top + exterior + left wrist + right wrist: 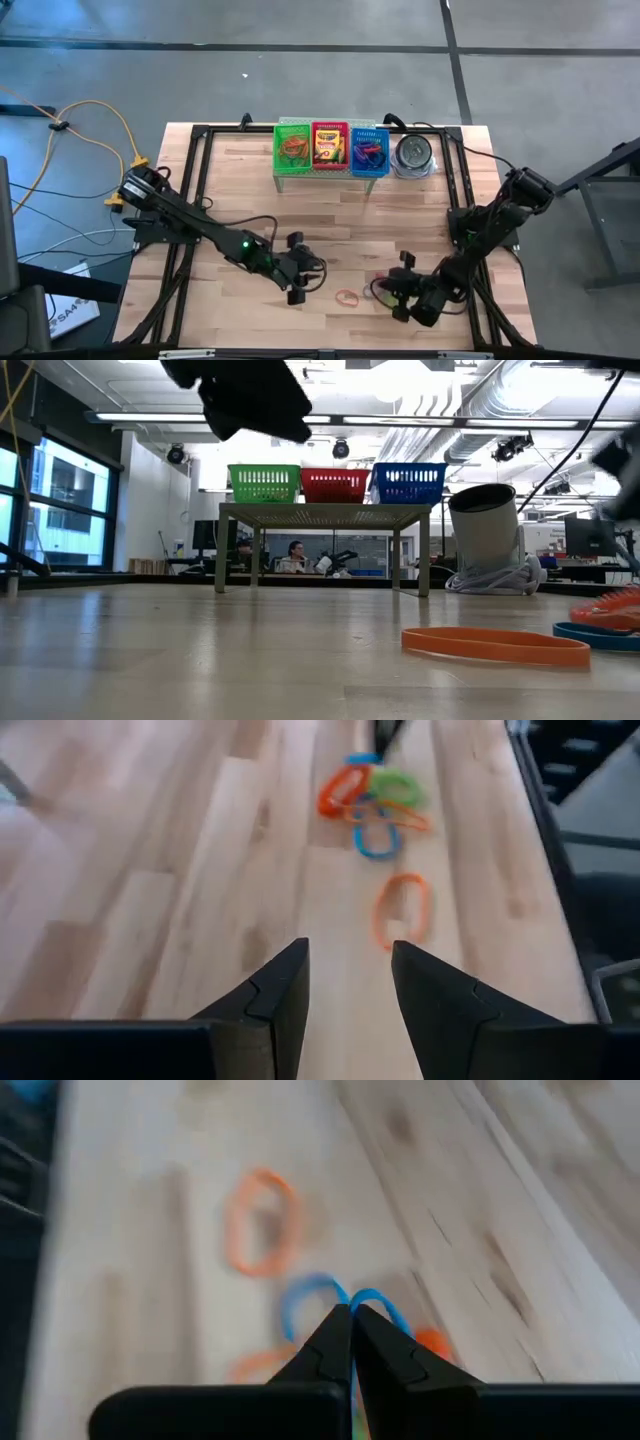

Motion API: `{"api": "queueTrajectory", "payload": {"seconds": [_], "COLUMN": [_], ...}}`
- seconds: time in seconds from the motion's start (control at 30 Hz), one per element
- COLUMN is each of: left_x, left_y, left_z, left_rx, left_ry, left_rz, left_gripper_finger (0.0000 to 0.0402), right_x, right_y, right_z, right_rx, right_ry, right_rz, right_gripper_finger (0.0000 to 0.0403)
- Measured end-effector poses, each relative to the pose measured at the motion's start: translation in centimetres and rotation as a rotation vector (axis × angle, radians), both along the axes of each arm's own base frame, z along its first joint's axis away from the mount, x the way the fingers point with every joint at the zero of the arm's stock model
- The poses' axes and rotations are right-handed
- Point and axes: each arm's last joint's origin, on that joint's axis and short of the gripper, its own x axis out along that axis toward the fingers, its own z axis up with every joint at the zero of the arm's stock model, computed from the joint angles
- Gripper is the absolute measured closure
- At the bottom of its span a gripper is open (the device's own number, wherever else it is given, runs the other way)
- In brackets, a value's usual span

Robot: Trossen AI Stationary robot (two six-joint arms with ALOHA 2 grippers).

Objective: Pick & Place Office Desk Supplies
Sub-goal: Put the right blue rubber band into the green bin on the shelf

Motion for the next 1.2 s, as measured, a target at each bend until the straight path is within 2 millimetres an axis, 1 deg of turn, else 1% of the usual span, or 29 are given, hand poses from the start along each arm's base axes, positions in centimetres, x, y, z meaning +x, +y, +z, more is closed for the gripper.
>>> {"api": "queueTrajectory", "payload": {"seconds": [0.13,0.3,0.4,0.47,0.57,0.63,0.7,0.77,0.9,1.0,1.1,1.2], "left_x": [1.0,2.3,3.0,3.5,4.0,4.4,4.8,5.0,5.4,5.4,5.4,5.5], "left_y": [-1.2,-3.1,-3.8,-4.2,-4.6,-4.7,-4.5,-4.4,-4.2,-4.5,-4.6,-4.6], "left_z": [-0.3,-1.2,-1.8,-2.0,-2.1,-2.2,-2.7,-3.1,-3.8,-4.0,-4.0,-4.4], "left_rx": [0.070,0.133,0.155,0.148,0.124,0.103,0.084,0.053,0.008,0.005,0.004,-0.001], "left_ry": [-0.113,-0.264,-0.337,-0.409,-0.509,-0.555,-0.576,-0.562,-0.533,-0.548,-0.553,-0.542], "left_rz": [-0.038,-0.127,-0.149,-0.150,-0.144,-0.131,-0.134,-0.153,-0.268,-0.342,-0.354,-0.351], "left_gripper_finger": [0.0261,0.0261,0.0261,0.0261,0.0261,0.0261,0.0261,0.0261,0.0261,0.0261,0.0261,0.0261], "right_x": [0.9,1.3,1.7,1.9,2.2,2.5,2.9,3.3,3.7,3.7,3.6,3.6], "right_y": [2.1,4.9,5.9,6.3,6.8,7.2,7.4,7.3,6.9,7.0,7.1,7.1], "right_z": [3.1,6.6,8.2,8.9,9.2,8.6,8.0,7.7,7.6,7.6,7.6,7.6], "right_rx": [-0.059,-0.185,-0.199,-0.174,-0.121,-0.119,-0.122,-0.127,-0.142,-0.126,-0.103,-0.093], "right_ry": [-0.110,-0.343,-0.476,-0.536,-0.587,-0.595,-0.593,-0.591,-0.589,-0.587,-0.588,-0.581], "right_rz": [0.106,0.253,0.354,0.436,0.525,0.558,0.580,0.572,0.482,0.506,0.536,0.530], "right_gripper_finger": [0.0401,0.0401,0.0401,0.0401,0.0401,0.0401,0.0401,0.0401,0.0401,0.0401,0.0401,0.0401]}}
